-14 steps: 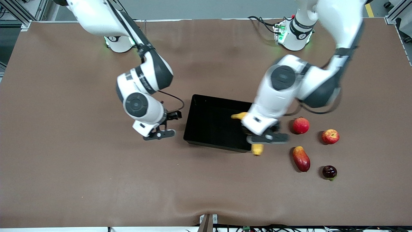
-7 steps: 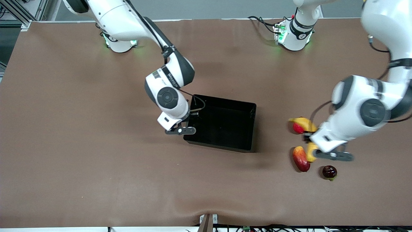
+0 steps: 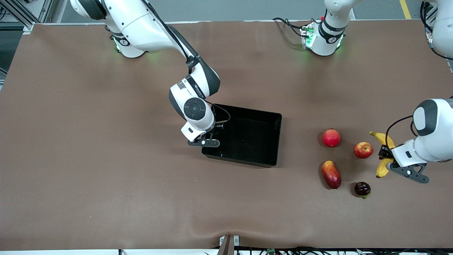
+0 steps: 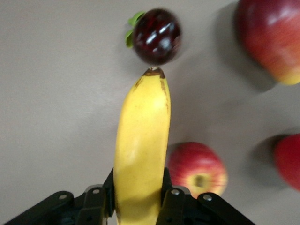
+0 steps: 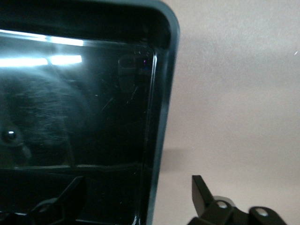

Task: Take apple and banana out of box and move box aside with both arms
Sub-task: 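Carry the banana beside the fruits while the right gripper grips the tray, then release the banana while the right gripper drags the tray away, then slide the tray further with the right gripper while the left gripper rises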

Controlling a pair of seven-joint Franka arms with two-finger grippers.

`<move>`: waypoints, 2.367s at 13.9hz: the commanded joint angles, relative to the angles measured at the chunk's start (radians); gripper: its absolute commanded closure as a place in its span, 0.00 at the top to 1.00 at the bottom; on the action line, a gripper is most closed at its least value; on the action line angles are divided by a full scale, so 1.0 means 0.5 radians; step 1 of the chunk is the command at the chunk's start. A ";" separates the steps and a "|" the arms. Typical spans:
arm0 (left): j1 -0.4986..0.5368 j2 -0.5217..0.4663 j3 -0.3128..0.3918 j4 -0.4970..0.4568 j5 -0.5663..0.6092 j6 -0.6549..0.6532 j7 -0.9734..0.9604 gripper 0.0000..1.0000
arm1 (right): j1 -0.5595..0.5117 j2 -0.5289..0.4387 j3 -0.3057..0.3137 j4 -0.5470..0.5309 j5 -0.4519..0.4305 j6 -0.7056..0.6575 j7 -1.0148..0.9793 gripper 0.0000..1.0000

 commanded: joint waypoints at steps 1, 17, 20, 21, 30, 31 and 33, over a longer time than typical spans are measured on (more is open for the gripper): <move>0.071 0.129 -0.006 0.004 0.120 0.197 0.203 0.00 | 0.011 -0.019 -0.006 -0.054 0.017 0.019 0.032 0.52; 0.083 -0.026 -0.122 0.020 0.023 0.204 -0.210 1.00 | -0.204 -0.420 -0.009 -0.079 0.020 -0.291 -0.038 0.00; 0.083 -0.262 -0.269 0.026 -0.023 -0.109 -0.510 1.00 | -0.341 -0.497 -0.021 -0.085 -0.007 -0.438 -0.261 0.00; 0.083 -0.339 -0.318 0.026 -0.054 -0.207 -0.663 1.00 | -0.424 -0.519 -0.021 -0.100 -0.007 -0.472 -0.359 0.00; 0.083 -0.851 -0.592 0.078 -0.312 -0.597 -1.662 1.00 | -1.191 -0.669 -0.021 -0.435 -0.010 -0.457 -1.310 0.00; 0.089 -0.876 -0.586 0.123 -0.321 -0.628 -1.638 1.00 | -1.277 -0.660 -0.021 -0.435 -0.010 -0.448 -1.372 0.00; 0.089 -1.048 -0.580 0.112 -0.330 -0.671 -1.634 1.00 | -1.494 -0.584 -0.021 -0.429 -0.010 -0.377 -1.486 0.00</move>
